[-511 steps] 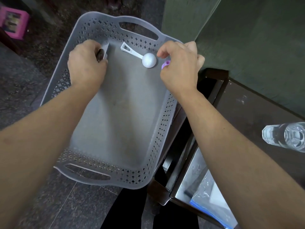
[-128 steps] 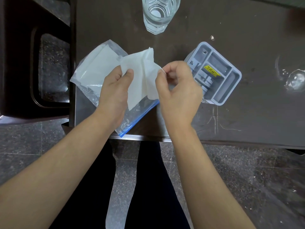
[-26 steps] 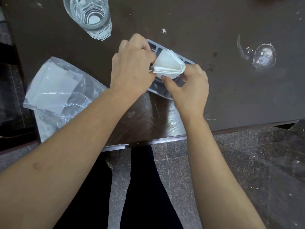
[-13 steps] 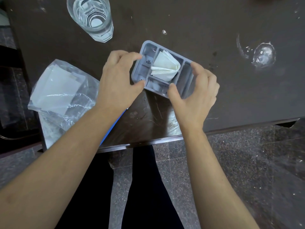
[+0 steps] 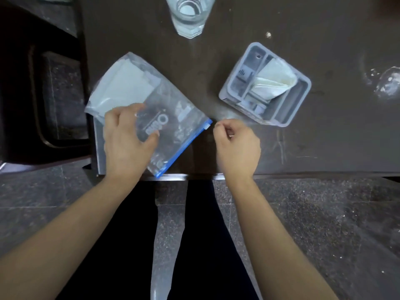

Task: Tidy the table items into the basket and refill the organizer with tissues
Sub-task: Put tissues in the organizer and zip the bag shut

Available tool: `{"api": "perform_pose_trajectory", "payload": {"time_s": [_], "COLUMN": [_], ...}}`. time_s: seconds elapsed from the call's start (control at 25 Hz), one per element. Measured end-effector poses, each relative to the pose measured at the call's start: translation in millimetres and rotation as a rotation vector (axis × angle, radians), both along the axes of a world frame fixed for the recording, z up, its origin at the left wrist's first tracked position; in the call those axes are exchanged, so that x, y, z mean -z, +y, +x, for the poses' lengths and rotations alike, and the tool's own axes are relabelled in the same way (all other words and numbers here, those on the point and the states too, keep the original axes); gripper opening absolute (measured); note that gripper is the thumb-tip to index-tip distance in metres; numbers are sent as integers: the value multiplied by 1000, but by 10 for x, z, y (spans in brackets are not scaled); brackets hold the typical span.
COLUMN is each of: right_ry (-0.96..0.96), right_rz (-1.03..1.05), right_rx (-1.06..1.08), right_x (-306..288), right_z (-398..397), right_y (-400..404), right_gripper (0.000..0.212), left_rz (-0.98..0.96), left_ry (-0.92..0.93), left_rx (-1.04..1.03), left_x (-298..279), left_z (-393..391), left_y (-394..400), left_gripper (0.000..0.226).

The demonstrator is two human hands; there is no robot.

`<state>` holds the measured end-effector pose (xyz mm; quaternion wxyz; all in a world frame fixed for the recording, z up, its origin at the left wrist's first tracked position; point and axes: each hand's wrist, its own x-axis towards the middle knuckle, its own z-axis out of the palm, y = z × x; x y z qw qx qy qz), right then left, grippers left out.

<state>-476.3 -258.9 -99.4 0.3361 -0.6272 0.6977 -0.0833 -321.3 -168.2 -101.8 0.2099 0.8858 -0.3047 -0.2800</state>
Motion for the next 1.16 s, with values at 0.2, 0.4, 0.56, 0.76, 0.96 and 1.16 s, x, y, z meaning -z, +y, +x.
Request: {"api": "perform_pose_trajectory", "payload": {"time_s": [0.2,0.4,0.56,0.76,0.96,1.16], "right_ry": [-57,-43,-58,-114,-119,-229], "right_rz": [292,366,341,332,384,261], "right_rx": [302,330,364,388,242,26], "right_x": [318,392,445,502,465,386], "right_z": [175,386,461,516,572,564], "right_y": [125,-11,-8,45,-36,-127], "right_gripper": [22,30,15,16,13,4], "left_rz": [74,65,233,319,117,-79], "left_ry": [-88,34,-69,-34,27,-167], "left_rx": [268,466,782,868,747,574], "left_x": [89,190,297,383,311,208], "left_z": [20,8,62,34,92,330], "left_y": [272,-76,-200,-97,-248,-737], "left_gripper": [51,35,32,47,36,34]}}
